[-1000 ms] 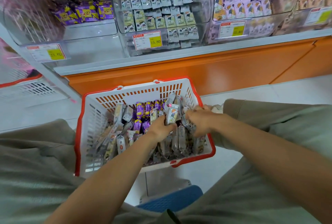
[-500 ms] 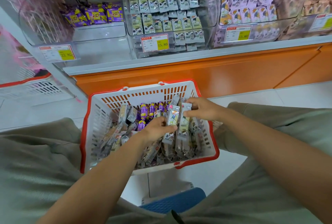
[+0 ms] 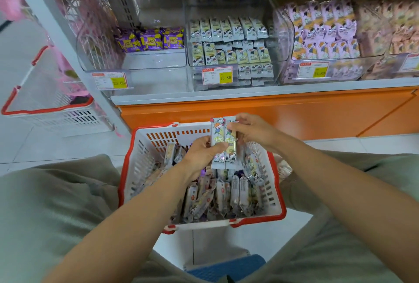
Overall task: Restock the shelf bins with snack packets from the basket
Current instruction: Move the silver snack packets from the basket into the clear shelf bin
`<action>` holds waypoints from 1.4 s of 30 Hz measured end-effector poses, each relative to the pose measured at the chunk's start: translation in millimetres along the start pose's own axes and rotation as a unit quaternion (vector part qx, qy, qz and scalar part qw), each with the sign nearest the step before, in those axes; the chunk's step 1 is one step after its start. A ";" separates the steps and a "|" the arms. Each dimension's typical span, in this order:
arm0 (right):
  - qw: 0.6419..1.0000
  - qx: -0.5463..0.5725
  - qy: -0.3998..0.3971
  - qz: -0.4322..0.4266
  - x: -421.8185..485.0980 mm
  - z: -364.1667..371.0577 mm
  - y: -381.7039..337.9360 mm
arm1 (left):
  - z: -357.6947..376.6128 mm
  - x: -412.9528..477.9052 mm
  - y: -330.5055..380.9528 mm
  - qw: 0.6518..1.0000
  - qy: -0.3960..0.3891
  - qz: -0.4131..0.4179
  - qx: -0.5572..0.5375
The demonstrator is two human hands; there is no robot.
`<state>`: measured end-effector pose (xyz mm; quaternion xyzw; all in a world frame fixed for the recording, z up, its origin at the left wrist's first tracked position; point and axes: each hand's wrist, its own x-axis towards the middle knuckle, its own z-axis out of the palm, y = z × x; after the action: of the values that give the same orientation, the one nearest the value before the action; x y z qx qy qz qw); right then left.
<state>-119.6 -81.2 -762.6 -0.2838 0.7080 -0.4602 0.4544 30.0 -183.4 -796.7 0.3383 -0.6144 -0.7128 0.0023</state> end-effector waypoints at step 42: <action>0.934 -0.303 0.164 -0.098 123.4 -73.2 -150.6 | -54.7 56.5 165.0 0.593 0.177 0.293 0.728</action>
<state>-240.8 -216.2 -660.8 -0.3970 0.8470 -0.3061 0.1770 -55.1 -295.2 -679.8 0.1486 -0.9825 0.0853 0.0732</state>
